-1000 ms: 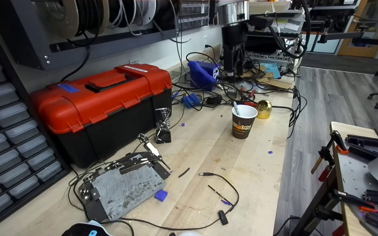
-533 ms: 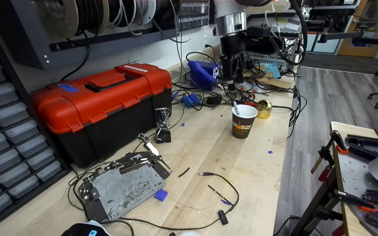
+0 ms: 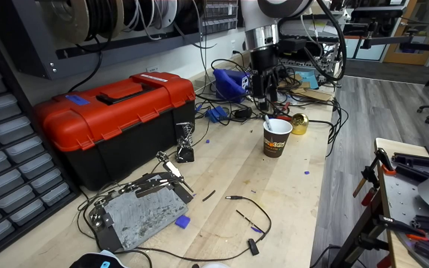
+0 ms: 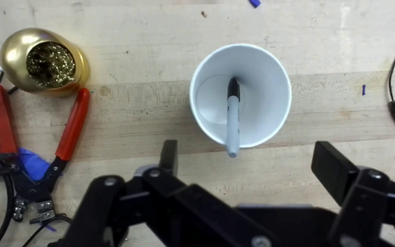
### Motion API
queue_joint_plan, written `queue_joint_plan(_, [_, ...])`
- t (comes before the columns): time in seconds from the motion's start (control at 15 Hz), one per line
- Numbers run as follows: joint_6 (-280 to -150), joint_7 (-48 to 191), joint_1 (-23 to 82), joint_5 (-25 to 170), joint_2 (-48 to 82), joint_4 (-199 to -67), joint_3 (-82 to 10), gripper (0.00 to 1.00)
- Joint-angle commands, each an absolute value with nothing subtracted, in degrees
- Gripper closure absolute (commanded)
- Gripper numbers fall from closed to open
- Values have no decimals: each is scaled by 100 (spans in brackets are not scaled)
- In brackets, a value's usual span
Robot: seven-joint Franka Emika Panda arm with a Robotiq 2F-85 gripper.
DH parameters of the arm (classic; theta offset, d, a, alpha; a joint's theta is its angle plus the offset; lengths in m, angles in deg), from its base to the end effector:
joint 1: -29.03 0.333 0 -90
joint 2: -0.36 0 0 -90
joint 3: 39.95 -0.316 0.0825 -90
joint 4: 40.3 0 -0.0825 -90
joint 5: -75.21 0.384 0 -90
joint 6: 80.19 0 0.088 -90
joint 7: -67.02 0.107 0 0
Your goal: Take the marker out of the cup and put it on the table
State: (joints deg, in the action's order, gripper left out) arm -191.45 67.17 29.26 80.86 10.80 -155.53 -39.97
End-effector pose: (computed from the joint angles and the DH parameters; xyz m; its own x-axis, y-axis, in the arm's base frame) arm 0.5572 0.0091 0.3467 0.9675 -0.0341 -0.2505 -0.0556 -0.9953 -0.0794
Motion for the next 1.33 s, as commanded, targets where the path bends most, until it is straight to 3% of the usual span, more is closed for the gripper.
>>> queue_joint_plan(0.0, [-19210, 6577, 2841, 8230, 1130, -15591, -3982, 0])
queue_joint_plan(1.27, [-19090, 6528, 2814, 8387, 1554, -15314, -3991, 0])
